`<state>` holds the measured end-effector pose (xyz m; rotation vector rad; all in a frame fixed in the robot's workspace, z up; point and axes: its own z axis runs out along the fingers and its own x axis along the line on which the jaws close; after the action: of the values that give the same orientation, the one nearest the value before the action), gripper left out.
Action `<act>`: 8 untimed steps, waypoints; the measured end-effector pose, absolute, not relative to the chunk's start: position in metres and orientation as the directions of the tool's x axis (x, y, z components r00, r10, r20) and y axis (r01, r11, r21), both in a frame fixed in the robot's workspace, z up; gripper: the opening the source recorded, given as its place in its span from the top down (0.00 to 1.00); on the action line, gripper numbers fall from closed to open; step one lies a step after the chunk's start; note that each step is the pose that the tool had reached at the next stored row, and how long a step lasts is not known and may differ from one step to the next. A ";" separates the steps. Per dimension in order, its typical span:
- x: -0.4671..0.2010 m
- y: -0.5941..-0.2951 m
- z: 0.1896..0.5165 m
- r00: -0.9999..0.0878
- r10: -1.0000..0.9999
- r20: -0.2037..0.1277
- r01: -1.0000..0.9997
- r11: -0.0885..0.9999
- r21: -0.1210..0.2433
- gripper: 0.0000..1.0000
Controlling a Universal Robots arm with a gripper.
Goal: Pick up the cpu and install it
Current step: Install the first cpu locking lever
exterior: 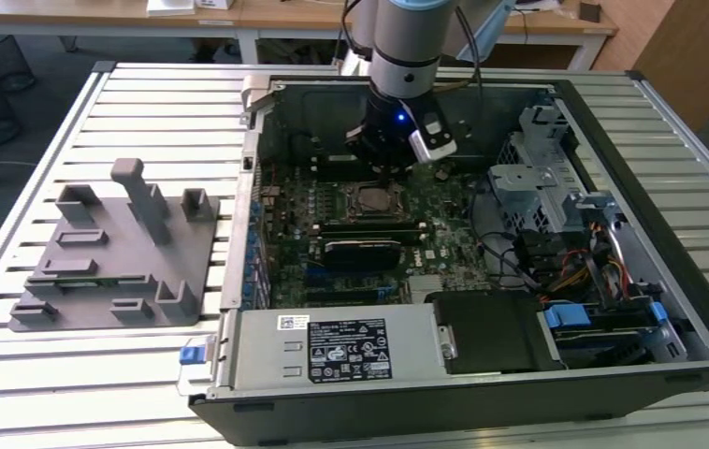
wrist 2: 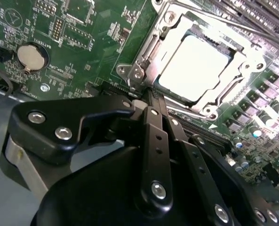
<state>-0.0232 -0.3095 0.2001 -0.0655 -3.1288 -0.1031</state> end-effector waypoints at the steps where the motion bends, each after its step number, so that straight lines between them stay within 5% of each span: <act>1: -0.023 -0.310 0.200 -0.999 0.041 0.012 0.042 0.997 0.065 0.89; 8: -0.023 -0.311 0.199 -0.999 0.042 0.012 0.042 0.998 0.051 0.89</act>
<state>-0.0227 -0.3110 0.1988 -0.0655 -3.1284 -0.0810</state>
